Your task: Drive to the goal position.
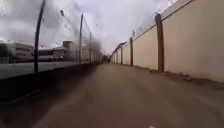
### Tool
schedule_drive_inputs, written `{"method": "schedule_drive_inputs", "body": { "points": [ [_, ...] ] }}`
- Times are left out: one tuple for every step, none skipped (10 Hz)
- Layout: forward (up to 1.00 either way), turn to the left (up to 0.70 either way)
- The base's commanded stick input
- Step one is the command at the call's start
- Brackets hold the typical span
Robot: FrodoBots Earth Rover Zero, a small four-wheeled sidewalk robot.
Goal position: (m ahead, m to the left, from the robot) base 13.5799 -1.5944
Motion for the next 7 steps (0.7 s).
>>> {"method": "schedule_drive_inputs", "body": {
  "points": [
    [0.7, 0.05],
    [0.7, 0.0],
    [0.7, 0.0],
    [0.7, 0.0],
    [0.7, 0.0],
    [0.7, 0.0],
    [0.7, 0.0]
  ]
}}
